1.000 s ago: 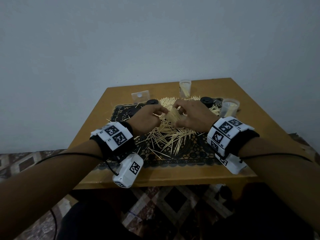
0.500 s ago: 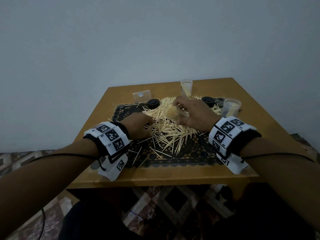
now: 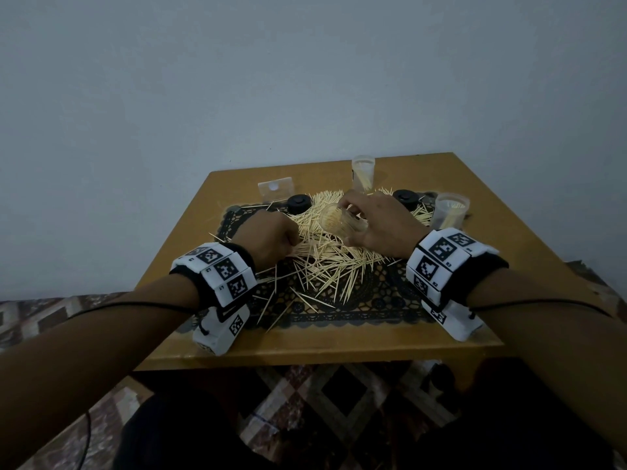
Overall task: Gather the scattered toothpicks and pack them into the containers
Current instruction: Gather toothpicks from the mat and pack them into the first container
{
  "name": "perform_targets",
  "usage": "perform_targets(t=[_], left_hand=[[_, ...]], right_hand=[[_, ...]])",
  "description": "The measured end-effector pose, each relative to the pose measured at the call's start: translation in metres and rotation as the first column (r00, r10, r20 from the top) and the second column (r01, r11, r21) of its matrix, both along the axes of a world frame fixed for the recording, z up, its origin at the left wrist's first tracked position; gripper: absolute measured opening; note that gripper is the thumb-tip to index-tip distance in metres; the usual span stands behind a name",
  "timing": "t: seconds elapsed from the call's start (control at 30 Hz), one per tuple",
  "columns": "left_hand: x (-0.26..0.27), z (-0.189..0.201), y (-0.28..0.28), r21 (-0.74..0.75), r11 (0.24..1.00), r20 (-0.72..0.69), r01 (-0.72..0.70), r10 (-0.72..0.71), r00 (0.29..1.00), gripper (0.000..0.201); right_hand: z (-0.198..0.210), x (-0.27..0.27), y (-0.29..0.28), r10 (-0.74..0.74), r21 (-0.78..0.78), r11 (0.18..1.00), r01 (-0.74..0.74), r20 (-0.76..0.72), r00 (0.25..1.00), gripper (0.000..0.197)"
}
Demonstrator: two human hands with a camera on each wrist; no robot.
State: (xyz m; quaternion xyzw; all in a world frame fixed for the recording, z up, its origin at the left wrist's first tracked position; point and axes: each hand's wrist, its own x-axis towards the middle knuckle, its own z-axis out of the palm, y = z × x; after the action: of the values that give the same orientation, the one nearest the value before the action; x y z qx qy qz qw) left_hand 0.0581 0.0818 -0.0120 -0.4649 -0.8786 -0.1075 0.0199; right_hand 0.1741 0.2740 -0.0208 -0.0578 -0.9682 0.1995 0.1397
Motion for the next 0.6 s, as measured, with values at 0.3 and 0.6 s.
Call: perform_targets(t=[0.3, 0.6], left_hand=[[-0.002, 0.021, -0.004, 0.242, 0.97, 0.041, 0.016, -0.026, 0.999, 0.01], [0.012, 0.022, 0.008, 0.237, 0.964, 0.103, 0.12, -0.148, 0.984, 0.01]], right_hand=[[0.001, 0.0, 0.001, -0.065, 0.092, 0.994, 0.064, 0.005, 0.998, 0.05], [0.004, 0.002, -0.004, 0.001, 0.053, 0.999, 0.0, -0.027, 1.0, 0.046]])
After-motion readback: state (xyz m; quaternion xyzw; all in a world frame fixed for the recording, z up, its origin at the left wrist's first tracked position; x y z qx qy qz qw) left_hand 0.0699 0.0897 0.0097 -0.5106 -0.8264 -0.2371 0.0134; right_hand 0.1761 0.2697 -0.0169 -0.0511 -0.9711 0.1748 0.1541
